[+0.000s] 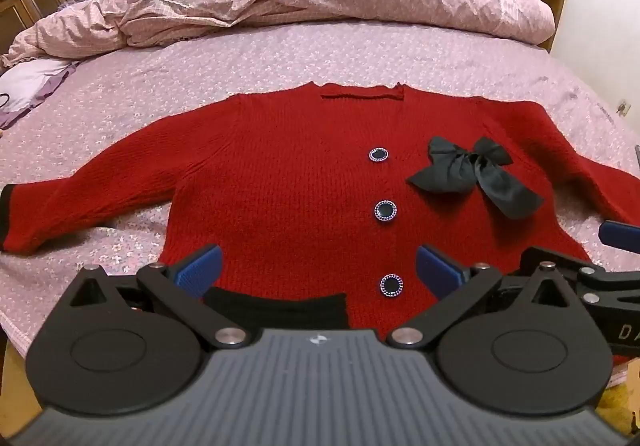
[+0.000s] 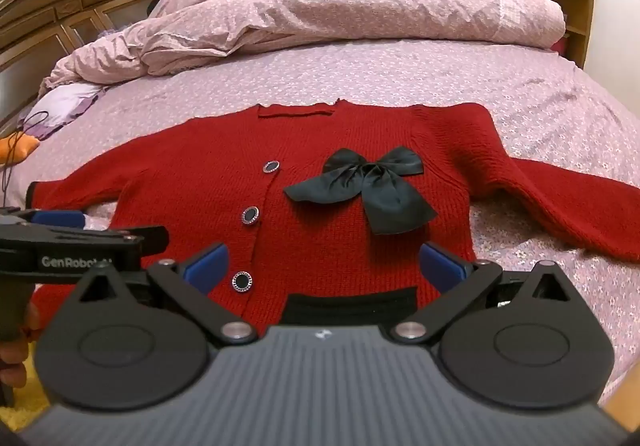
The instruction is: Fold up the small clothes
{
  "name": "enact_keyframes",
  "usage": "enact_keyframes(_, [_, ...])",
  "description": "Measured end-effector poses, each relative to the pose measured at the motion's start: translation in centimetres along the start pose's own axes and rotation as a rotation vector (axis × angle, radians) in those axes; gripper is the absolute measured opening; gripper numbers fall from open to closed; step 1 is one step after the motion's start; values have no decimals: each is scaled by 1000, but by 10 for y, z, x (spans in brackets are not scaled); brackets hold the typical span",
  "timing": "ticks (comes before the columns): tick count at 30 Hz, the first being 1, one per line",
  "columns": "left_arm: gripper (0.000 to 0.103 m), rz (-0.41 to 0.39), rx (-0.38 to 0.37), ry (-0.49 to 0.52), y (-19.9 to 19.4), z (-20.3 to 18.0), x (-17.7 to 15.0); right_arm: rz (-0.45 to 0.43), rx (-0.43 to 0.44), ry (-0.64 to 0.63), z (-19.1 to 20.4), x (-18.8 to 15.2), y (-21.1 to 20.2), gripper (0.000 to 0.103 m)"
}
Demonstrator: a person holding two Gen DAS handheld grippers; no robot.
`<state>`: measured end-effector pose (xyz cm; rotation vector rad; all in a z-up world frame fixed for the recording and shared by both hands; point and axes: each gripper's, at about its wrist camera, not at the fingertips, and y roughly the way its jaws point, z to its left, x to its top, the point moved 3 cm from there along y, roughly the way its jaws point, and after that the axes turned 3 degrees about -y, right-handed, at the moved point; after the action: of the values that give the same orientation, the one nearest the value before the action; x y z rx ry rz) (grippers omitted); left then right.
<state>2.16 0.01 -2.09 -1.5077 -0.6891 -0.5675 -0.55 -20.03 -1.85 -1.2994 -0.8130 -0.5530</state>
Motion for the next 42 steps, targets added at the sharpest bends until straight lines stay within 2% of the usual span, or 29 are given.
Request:
enact_keyframes(18, [103,13,9,1,5,2,-11,7,5,7,0,-1,3,103])
enact_keyframes(42, [103,49,10,7,7,1,-5,14,5,11,0,-2,5,103])
